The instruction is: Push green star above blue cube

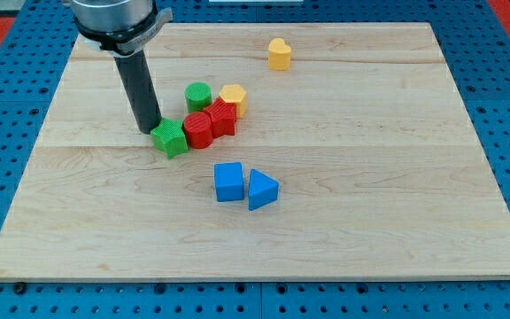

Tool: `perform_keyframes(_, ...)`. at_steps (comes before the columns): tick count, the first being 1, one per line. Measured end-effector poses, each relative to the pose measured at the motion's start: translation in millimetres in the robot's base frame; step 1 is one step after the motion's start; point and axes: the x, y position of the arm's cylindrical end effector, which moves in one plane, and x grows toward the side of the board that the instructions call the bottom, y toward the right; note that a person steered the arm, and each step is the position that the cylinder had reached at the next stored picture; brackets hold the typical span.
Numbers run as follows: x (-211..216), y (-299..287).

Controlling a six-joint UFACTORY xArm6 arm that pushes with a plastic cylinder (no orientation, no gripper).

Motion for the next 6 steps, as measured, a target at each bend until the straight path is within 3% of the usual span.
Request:
perform_keyframes(3, 54.3, -6.6)
perform_keyframes(6, 41.1, 21.2)
